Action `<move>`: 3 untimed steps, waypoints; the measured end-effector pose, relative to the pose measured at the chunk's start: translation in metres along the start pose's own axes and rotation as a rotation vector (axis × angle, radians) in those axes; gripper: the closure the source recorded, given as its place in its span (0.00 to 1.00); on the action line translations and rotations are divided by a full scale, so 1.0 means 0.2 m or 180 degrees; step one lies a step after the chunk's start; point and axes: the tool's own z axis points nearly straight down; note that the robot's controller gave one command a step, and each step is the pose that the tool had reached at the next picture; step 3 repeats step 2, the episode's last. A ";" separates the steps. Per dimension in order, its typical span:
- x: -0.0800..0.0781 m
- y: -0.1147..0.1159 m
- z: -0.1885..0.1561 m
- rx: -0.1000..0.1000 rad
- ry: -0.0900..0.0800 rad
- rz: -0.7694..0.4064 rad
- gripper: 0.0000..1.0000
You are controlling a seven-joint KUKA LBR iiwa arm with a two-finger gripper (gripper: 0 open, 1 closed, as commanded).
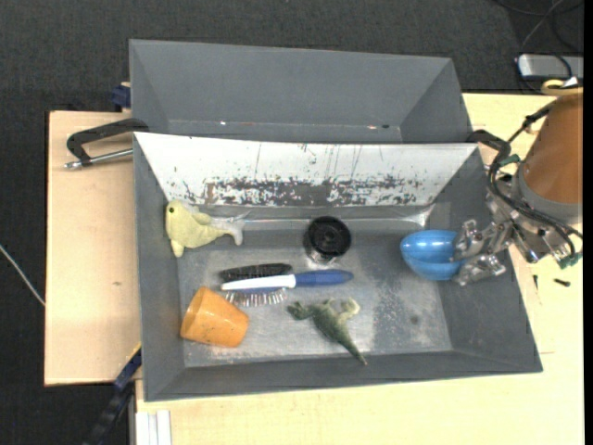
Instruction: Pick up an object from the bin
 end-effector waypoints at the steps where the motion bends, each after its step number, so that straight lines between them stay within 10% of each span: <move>1: -0.30 0.19 0.56 -0.0002 0.0011 -0.1634 1.00; 2: -0.19 0.04 -0.22 -0.0005 -0.0002 -0.2698 1.00; 3: -0.19 0.04 -0.22 -0.0005 -0.0002 -0.2698 1.00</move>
Offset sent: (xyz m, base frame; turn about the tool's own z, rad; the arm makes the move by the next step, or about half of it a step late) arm 0.0391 0.0589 -0.1177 -0.5176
